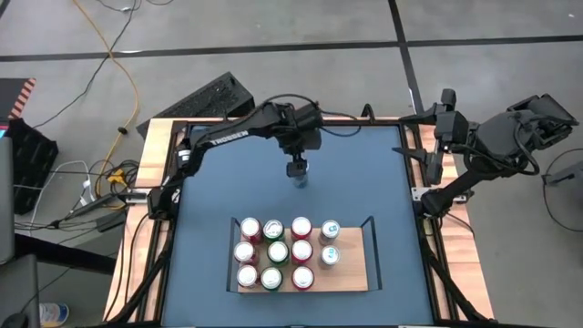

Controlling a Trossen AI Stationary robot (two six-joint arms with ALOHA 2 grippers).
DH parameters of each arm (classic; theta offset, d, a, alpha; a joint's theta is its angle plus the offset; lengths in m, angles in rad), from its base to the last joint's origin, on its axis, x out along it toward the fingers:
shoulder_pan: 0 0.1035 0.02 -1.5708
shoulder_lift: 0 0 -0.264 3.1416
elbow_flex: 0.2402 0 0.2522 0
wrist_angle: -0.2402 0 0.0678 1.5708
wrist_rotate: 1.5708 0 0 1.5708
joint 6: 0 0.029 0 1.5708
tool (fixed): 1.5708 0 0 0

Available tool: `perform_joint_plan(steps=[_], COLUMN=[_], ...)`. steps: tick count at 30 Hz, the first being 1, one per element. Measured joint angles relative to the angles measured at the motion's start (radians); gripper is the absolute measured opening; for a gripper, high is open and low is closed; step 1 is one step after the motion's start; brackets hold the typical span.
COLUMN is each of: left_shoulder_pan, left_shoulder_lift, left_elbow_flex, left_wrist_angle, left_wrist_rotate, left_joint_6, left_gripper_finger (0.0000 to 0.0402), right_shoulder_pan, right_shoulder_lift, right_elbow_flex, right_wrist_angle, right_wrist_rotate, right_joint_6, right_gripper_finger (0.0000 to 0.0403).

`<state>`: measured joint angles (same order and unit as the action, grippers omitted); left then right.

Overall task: Place canned beverage on shelf
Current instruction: Put the blue soda can on the shelf aligned with the other blue soda can

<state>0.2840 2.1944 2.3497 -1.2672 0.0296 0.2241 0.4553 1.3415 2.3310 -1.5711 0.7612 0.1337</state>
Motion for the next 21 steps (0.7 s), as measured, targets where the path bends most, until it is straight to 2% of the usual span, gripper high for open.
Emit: perform_joint_plan(steps=[4,6,9,14,18,21], left_shoulder_pan=[-0.003,-0.008,-0.024,-0.086,-0.153,-0.199], left_shoulder_lift=[-0.039,-0.076,-0.167,-0.319,-0.446,-0.503], left_elbow_flex=[-0.002,-0.003,-0.002,-0.002,-0.002,-0.001], left_wrist_angle=[-0.009,-0.045,-0.122,-0.182,-0.173,-0.171], left_wrist_rotate=[0.022,0.062,0.058,-0.078,-0.208,-0.319], left_joint_6=[-0.032,-0.058,-0.093,-0.164,-0.258,-0.305], left_gripper_finger=[0.0311,0.0311,0.0311,0.0311,0.0311,0.0311], right_shoulder_pan=[-0.017,-0.058,-0.153,-0.352,-0.471,-0.545], right_shoulder_lift=[0.002,0.013,0.02,0.034,0.055,0.082], right_elbow_flex=[0.0,-0.002,-0.047,-0.232,-0.417,-0.516], right_wrist_angle=[0.0,0.001,0.001,0.075,0.341,0.525], right_wrist_rotate=[0.002,0.018,0.011,-0.2,-0.461,-0.578], right_joint_6=[0.0,0.0,-0.02,-0.134,-0.283,-0.366], right_gripper_finger=[0.0295,0.0295,0.0295,0.0295,0.0295,0.0295])
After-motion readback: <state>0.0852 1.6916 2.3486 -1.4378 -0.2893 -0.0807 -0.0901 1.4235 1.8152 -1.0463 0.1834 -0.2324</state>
